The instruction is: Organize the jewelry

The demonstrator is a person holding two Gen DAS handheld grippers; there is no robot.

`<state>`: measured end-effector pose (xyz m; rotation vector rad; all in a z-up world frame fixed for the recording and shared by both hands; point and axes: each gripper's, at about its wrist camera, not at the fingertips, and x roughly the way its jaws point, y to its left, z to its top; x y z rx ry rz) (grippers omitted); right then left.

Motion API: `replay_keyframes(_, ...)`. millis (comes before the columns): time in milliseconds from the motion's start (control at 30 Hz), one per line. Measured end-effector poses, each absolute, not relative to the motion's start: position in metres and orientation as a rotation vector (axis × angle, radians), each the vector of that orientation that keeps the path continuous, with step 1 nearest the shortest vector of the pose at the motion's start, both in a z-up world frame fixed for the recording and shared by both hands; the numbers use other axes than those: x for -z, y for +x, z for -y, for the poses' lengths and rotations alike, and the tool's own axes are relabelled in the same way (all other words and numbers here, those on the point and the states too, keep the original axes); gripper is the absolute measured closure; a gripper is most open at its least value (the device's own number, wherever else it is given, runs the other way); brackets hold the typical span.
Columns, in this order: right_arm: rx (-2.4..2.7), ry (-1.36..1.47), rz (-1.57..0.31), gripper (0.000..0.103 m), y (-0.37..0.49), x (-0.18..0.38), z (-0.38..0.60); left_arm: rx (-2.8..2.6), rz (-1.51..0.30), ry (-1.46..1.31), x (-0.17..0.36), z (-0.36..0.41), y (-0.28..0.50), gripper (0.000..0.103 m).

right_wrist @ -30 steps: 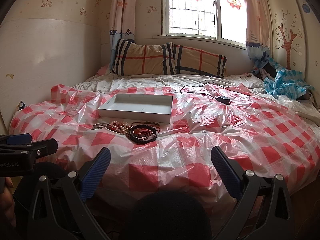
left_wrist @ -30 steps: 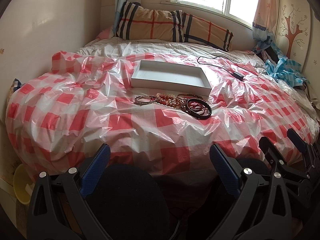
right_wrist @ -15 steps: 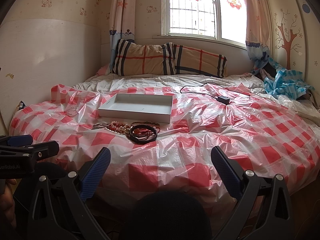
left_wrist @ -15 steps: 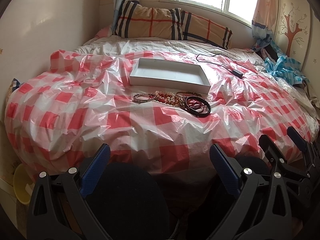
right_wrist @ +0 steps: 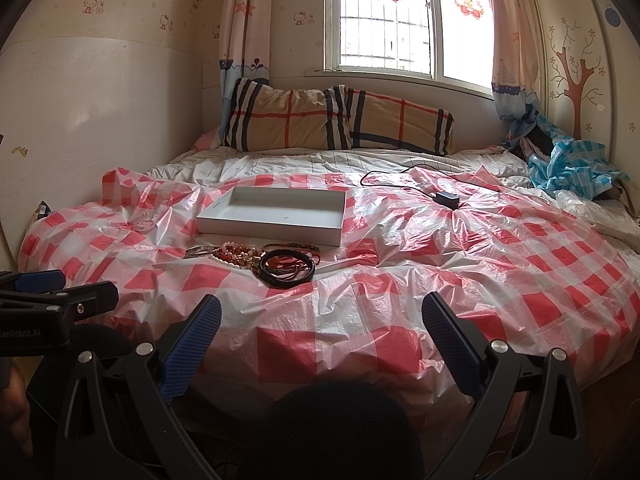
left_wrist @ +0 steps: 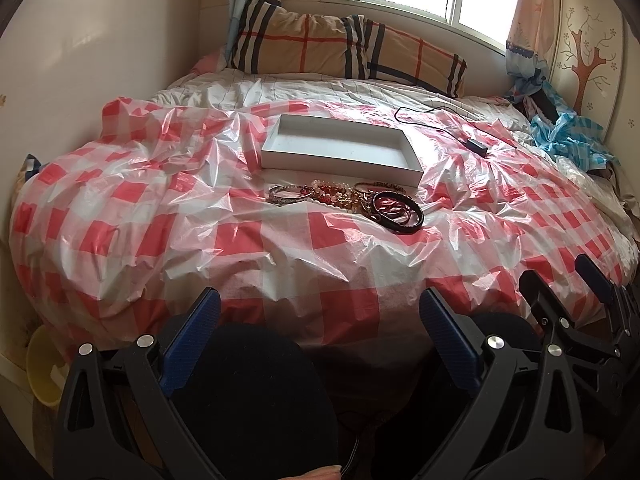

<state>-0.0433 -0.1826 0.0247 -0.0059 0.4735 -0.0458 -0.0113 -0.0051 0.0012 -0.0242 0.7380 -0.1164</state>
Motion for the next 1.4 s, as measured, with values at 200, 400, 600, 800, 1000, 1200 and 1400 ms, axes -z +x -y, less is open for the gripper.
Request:
replay_keyframes(200, 0.046, -0.005, -0.474, 0.007, -0.043, -0.025, 0.183, 0.118, -0.740, -0.024, -0.001, 0.005, -0.011, 0.008)
replay_keyframes(400, 0.046, -0.005, -0.474, 0.007, -0.043, -0.025, 0.183, 0.118, -0.740, -0.025, -0.002, 0.004, -0.010, 0.008)
replay_keyframes(600, 0.045, -0.010, -0.466, 0.007, -0.043, -0.027, 0.183, 0.112, -0.742, -0.033, -0.001, 0.002, -0.014, 0.008)
replay_keyframes(800, 0.048, -0.005, -0.442, 0.007, -0.046, -0.034, 0.181, 0.092, -0.742, -0.048, -0.008, -0.008, -0.016, 0.008)
replay_keyframes(1000, 0.045, -0.001, -0.424, 0.007, -0.048, -0.045, 0.180, 0.081, -0.742, -0.045, -0.014, -0.011, -0.009, 0.008)
replay_keyframes(1200, 0.034, -0.002, -0.428, 0.007, -0.045, -0.050, 0.180, 0.074, -0.747, -0.038, -0.018, -0.009, -0.005, 0.008)
replay_keyframes(1400, 0.021, -0.015, -0.428, 0.007, -0.039, -0.055, 0.176, 0.067, -0.750, -0.035, -0.020, -0.010, 0.000, 0.008)
